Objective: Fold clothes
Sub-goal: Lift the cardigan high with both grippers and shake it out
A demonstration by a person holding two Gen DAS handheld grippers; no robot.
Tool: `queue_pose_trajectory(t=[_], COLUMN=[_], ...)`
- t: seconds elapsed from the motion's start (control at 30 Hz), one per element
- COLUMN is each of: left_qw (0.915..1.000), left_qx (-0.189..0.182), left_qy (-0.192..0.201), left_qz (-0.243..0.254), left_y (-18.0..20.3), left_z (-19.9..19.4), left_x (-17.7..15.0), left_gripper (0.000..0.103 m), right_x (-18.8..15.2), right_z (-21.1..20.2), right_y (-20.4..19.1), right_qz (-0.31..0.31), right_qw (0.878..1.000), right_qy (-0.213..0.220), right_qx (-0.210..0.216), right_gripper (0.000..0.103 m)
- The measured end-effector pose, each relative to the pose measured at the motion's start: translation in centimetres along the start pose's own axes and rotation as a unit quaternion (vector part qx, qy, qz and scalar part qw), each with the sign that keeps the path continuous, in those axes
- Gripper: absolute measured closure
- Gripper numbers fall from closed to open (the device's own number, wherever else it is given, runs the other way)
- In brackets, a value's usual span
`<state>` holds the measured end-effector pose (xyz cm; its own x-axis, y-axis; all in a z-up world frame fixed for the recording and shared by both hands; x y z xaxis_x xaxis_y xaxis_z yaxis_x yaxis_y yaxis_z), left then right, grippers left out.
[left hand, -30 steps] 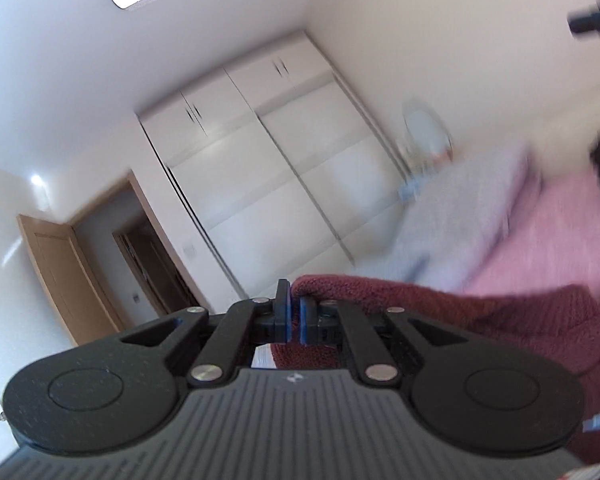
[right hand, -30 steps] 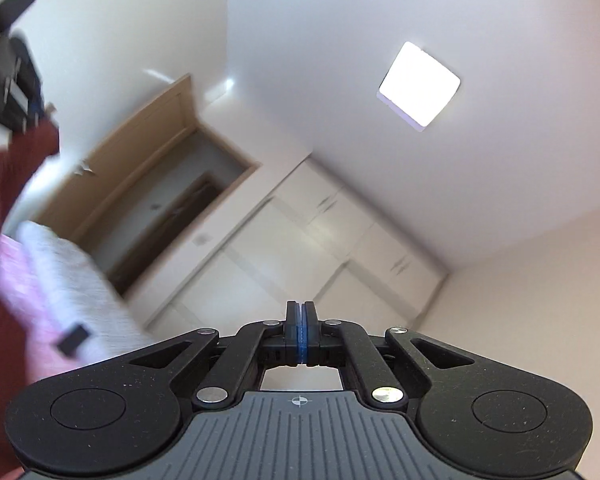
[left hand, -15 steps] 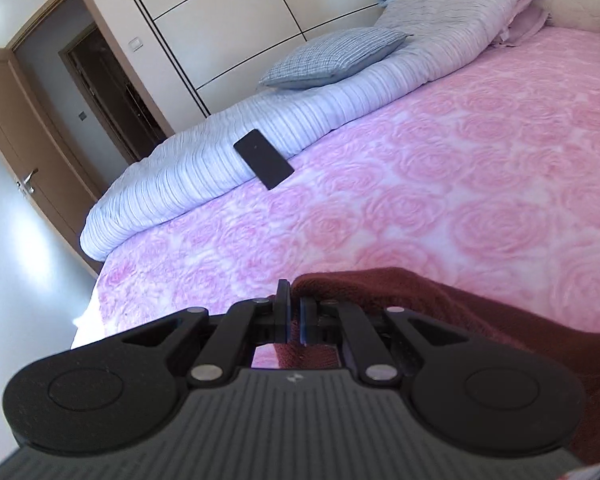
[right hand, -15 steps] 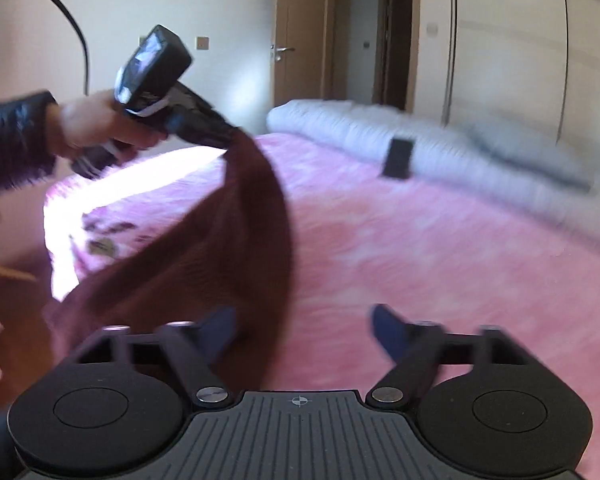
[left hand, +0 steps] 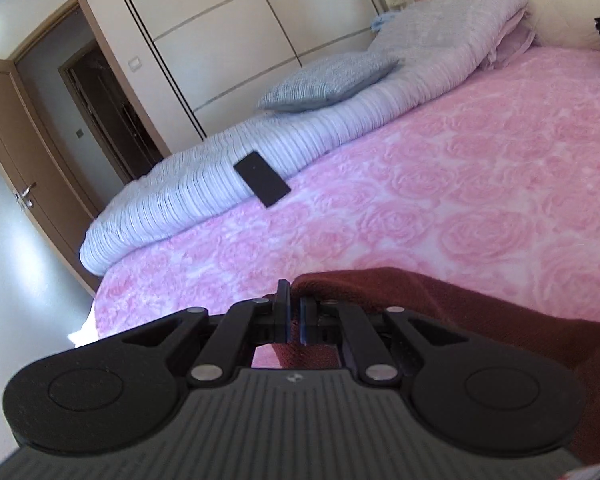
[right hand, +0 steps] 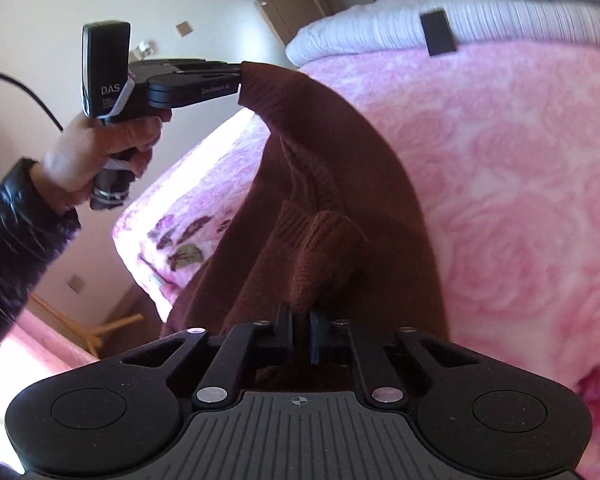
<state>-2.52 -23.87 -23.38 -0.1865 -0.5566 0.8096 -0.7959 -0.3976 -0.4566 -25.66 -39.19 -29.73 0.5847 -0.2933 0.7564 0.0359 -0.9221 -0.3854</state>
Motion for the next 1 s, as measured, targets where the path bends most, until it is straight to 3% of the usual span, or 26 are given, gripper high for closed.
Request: queue_pose_trajectory(t=[0.1, 0.2, 0.37, 0.43, 0.57, 0.67, 0.77, 0.9, 1.0], left_qw=[0.9993, 0.9970, 0.9889, 0.9841, 0.9777, 0.9769, 0.9813, 0.9887, 0.9931], left_qx=[0.004, 0.003, -0.007, -0.010, -0.018, -0.020, -0.037, -0.059, -0.077], left_qy=[0.030, 0.066, 0.144, 0.174, 0.205, 0.206, 0.185, 0.135, 0.087], left_qz=[0.021, 0.041, 0.033, 0.032, 0.042, 0.054, 0.041, 0.029, 0.009], left_y=[0.2, 1.0, 2.4, 2.9, 4.0, 5.0, 5.9, 7.8, 9.8], left_z=[-3.8, -8.3, -16.5, -19.6, -23.2, -22.2, -17.7, -6.3, 4.8], left_x=[2.1, 4.7, 10.5, 13.0, 16.8, 18.7, 19.8, 19.9, 18.0], left_gripper=[0.099, 0.099, 0.099, 0.099, 0.099, 0.099, 0.099, 0.099, 0.099], right_x=[2.3, 4.9, 8.2, 8.7, 9.4, 11.2, 13.6, 16.8, 18.7], right_z=[-6.0, -14.3, -27.9, -31.6, -36.2, -37.4, -36.4, -30.2, -23.6], right_y=[0.5, 0.9, -2.3, -4.5, -7.0, -5.5, -2.0, 6.8, 16.0], right_qz=[-0.108, -0.191, -0.298, -0.336, -0.382, -0.380, -0.377, -0.379, -0.367], right_qw=[0.990, 0.962, 0.886, 0.853, 0.804, 0.793, 0.790, 0.794, 0.812], right_qy=[0.037, 0.097, 0.207, 0.240, 0.279, 0.290, 0.280, 0.227, 0.182], right_qx=[-0.078, -0.171, -0.289, -0.319, -0.361, -0.378, -0.395, -0.417, -0.415], right_gripper=[0.097, 0.097, 0.101, 0.101, 0.101, 0.101, 0.101, 0.101, 0.101])
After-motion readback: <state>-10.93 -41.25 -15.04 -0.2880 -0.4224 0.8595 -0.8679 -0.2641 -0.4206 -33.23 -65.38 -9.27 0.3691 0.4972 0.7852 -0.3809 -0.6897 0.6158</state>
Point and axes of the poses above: each gripper's, at about its wrist camera, not at the fingertips, and z roughly the way its jaws point, y to its right, x to its top, the point moved 7 cm from there along z, roughly the way its jaws point, and after that the axes turned 6 degrees about y, right-handed, at the moved point
